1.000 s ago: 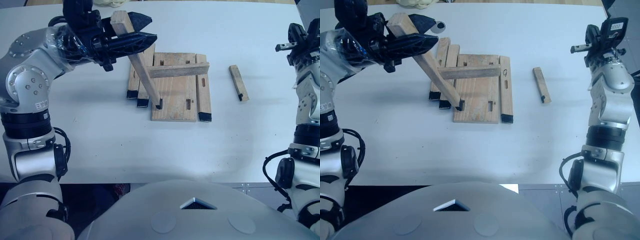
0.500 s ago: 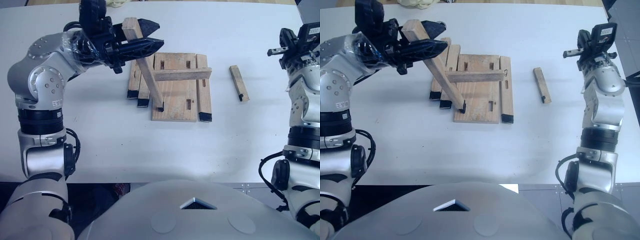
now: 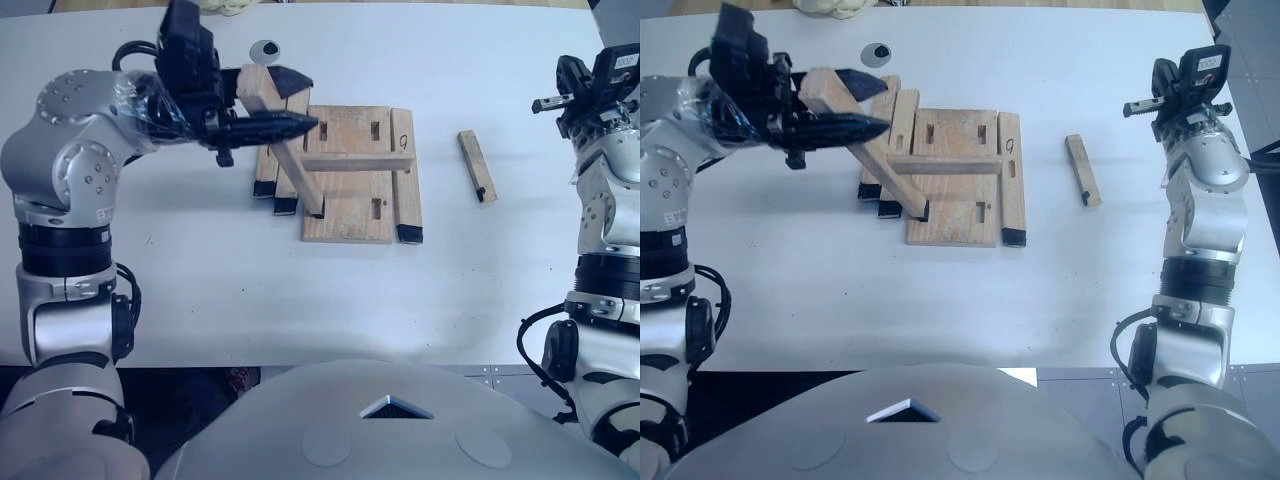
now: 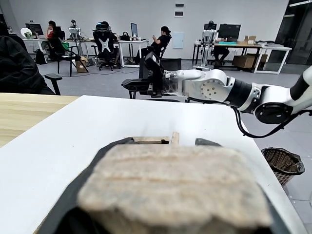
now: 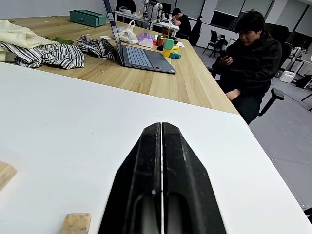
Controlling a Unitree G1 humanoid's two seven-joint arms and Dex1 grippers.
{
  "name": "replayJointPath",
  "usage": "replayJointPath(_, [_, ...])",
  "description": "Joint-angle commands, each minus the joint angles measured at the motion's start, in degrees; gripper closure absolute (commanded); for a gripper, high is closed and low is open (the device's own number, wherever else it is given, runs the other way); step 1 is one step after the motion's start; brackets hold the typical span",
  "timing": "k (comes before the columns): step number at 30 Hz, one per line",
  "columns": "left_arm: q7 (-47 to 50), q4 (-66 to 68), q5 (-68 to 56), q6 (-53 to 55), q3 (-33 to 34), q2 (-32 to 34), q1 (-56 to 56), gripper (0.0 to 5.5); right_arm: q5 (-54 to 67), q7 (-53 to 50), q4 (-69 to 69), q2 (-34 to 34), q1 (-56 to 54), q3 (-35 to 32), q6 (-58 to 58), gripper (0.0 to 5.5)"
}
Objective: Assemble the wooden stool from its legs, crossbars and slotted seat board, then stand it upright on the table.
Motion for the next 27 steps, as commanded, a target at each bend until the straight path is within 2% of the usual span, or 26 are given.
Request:
replayJointPath(1, [0.96,-2.65,1.44,3.38,-5.05,-0.47,5.99,3.43,-0.17,0.19,-0.81,1.03,0.67,-0.24,0.01,5.50])
replayJointPath(8, [3.15,2.36,10.22,-1.53,-9.75,2.28,9.12,3.46,-0.16,0.15,-0.80,1.11,1.05,-0.36,0.04,5.50])
replayJointPath(13, [1.58,1.47,5.02,-3.21,-5.21,2.74,8.11,3.46,-0.15,0.28,-0.76,0.89,0.72,-0.34,0.15,5.50])
replayJointPath(14, [0.69,1.05,4.58,-3.53,-4.47,3.60,8.17,3.10,-0.17,0.30,-0.79,0.84,0.70,-0.33,0.16,5.50])
replayJointPath(15, [-0.10,0.86,4.40,-3.85,-3.91,4.46,8.37,3.06,-0.18,0.32,-0.86,0.80,0.72,-0.32,0.20,5.50])
replayJointPath(19, [-0.54,0.76,3.39,-4.39,-0.62,4.29,7.94,2.33,-0.26,0.38,-0.97,0.81,0.79,-0.23,0.27,5.50])
replayJointPath(22, [0.19,0.02,4.44,-4.92,0.20,4.17,8.40,2.33,-0.29,0.54,-0.97,0.77,0.75,-0.08,0.24,5.50])
replayJointPath(27, [6.72,0.40,10.15,-5.09,1.51,5.10,10.76,2.33,-0.53,0.42,-0.81,0.12,0.62,-0.51,0.11,5.50])
